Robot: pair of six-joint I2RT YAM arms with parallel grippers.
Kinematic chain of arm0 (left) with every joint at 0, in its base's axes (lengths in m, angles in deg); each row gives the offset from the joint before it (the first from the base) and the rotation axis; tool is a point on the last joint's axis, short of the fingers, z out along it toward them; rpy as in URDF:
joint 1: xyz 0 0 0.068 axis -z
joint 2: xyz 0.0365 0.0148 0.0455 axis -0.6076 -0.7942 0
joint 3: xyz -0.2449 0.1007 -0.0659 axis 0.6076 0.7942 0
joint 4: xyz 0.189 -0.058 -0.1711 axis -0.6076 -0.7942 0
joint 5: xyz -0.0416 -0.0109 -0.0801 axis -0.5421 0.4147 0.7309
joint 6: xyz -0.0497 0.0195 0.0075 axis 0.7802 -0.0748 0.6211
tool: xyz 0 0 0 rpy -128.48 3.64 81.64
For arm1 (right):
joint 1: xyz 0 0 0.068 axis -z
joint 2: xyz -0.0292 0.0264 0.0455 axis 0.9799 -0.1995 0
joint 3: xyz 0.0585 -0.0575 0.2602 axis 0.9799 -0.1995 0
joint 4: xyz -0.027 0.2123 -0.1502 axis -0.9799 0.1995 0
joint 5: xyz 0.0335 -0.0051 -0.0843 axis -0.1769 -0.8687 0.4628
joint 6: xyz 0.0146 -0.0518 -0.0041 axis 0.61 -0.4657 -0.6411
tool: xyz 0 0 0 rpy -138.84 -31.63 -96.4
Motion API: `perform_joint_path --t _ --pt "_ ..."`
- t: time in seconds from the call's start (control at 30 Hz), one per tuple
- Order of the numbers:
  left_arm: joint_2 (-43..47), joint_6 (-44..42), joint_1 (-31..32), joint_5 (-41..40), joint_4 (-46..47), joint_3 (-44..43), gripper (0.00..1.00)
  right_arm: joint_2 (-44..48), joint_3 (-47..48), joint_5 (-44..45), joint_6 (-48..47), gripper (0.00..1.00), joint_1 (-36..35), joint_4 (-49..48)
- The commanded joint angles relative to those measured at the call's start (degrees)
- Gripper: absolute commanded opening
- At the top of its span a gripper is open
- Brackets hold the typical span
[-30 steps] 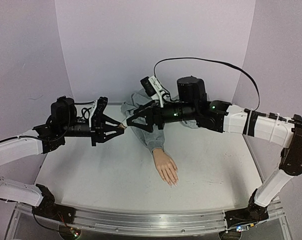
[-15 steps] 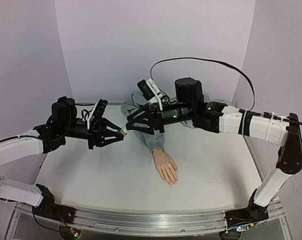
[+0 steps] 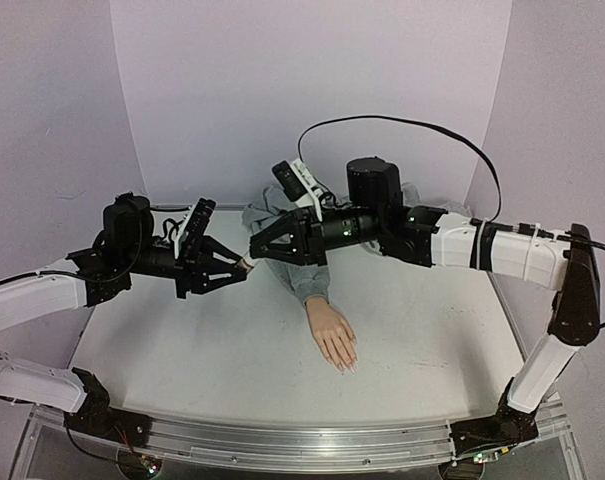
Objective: Paint the nails
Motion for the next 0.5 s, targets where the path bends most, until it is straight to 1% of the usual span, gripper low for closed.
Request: perform_joint_path --t 0.0,0.07,0.2,0.27,0.37,0.47 --pt "1.61 -0.17 -0.10 -1.38 3.41 -2.49 0.00 -1.42 2.29 -2.40 0.62 0.13 -0.57 -3.87" --pt "2.07 -0.17 -0.10 -2.82 3.41 -2.30 0.00 -1.95 2.34 -2.04 0.77 0.11 -1.04 -3.92" --pt "3.30 -0.29 -0.10 -7.62 3.41 -1.64 0.00 -2.98 2.51 1.12 0.96 0.05 -2.86 -4.01" --pt "4.17 0.04 -0.14 -12.51 3.41 -0.96 0.00 -3.93 2.68 3.95 2.06 0.00 -3.59 -4.05" --pt "6.09 -0.79 -0.21 -21.51 3.41 0.49 0.00 -6.45 2.83 9.57 6.88 0.00 -4.83 -5.69" --pt "8.13 -1.93 -0.19 -30.22 3.49 1.96 0.00 -9.78 4.81 19.89 13.06 0.00 -7.58 -6.43"
